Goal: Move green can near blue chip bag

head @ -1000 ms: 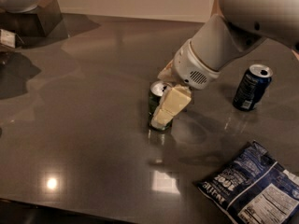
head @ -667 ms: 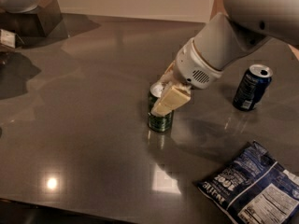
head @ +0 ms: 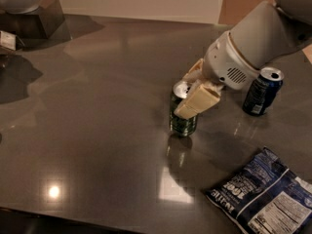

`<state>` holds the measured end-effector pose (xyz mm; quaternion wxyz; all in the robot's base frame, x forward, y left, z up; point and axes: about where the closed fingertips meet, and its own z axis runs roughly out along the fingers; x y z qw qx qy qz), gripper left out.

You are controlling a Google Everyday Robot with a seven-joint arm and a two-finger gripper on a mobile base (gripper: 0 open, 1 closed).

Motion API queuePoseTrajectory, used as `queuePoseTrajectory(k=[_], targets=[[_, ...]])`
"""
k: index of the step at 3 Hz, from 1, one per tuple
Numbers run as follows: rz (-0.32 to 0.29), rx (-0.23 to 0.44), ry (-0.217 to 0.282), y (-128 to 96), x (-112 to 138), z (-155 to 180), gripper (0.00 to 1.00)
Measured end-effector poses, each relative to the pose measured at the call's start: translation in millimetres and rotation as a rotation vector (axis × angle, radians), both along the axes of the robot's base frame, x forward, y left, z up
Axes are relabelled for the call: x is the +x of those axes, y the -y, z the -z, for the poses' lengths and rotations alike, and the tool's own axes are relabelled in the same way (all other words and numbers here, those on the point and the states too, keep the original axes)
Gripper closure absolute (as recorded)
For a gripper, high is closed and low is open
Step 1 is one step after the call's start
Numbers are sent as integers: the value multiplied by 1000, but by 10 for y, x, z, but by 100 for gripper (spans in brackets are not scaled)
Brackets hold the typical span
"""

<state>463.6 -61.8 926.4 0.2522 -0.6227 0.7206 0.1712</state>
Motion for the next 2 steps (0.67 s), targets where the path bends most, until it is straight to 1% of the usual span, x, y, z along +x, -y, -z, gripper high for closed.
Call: queuePoseTrajectory(k=[1, 2], targets=[[33, 3, -22, 317, -157, -160, 100], [66, -2, -61, 598, -339, -165, 100]])
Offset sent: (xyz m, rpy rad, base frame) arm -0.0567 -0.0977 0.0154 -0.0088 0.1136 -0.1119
